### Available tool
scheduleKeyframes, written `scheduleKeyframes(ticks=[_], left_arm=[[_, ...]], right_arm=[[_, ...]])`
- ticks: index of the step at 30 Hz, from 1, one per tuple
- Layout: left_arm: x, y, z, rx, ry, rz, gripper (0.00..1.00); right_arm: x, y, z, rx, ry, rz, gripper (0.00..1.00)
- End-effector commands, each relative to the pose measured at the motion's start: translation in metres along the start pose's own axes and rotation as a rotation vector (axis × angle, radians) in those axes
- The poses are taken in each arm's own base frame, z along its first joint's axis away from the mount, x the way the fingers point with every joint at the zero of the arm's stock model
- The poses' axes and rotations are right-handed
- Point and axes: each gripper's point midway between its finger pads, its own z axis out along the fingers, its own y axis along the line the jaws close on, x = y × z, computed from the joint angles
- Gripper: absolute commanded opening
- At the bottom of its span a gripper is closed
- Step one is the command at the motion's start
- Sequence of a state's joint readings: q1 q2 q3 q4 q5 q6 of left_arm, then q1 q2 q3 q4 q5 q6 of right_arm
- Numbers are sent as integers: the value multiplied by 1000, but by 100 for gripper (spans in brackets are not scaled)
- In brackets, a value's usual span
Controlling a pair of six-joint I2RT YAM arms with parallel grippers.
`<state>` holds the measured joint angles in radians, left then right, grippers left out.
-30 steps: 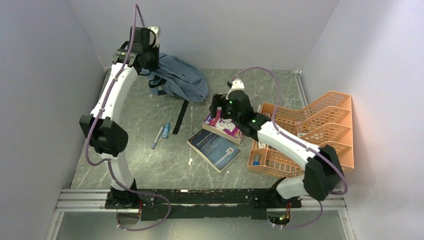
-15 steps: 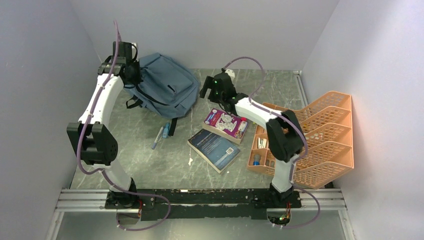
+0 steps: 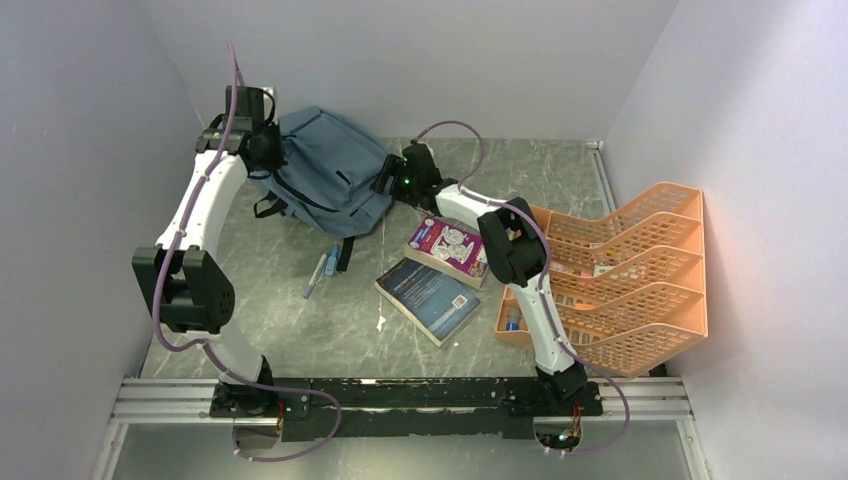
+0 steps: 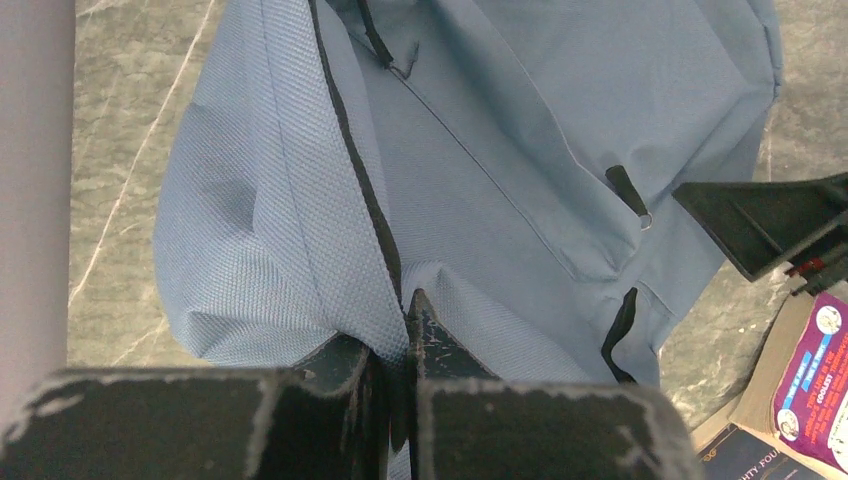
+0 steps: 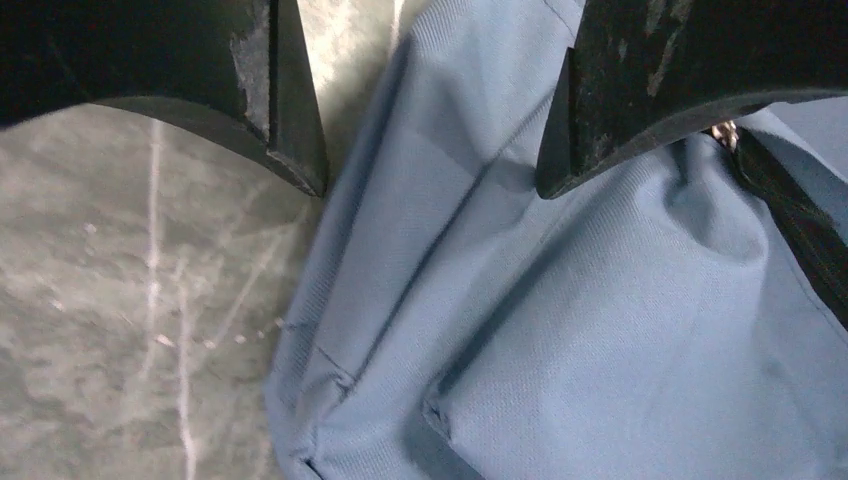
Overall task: Pack the student bag
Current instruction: Unzip the student bag at the center of the board.
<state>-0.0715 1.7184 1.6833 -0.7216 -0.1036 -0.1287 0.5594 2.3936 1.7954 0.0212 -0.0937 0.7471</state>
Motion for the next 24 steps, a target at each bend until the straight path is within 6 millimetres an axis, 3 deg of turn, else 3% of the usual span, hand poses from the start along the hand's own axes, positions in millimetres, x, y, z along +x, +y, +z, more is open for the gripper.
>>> scheduleKeyframes(ticks=[1, 6, 8, 11, 14, 16, 20, 24], left_arm=[[-30, -11, -20, 59, -124, -8, 5], [-31, -14, -18, 79, -129, -10, 5], [-32, -18, -15, 96, -124, -10, 5], [-35, -23, -9, 120, -123, -9, 5], [-39, -29, -3, 144, -129, -13, 5], [-41, -33, 2, 162, -137, -14, 5], [-49, -40, 15, 193, -155, -15, 5], [-55, -50, 29, 236, -160, -13, 5]], right_arm=[[-3, 6, 13, -62, 26, 28, 74], [-22, 8, 4, -91, -22, 12, 31], [-39, 14, -14, -101, -65, -17, 16], [-67, 21, -48, -91, -138, -74, 2], [-82, 28, -85, -75, -176, -129, 0], [-77, 29, -105, -71, -165, -146, 0], [-40, 12, -139, -38, -118, -142, 0], [-15, 0, -171, -13, -116, -131, 0]])
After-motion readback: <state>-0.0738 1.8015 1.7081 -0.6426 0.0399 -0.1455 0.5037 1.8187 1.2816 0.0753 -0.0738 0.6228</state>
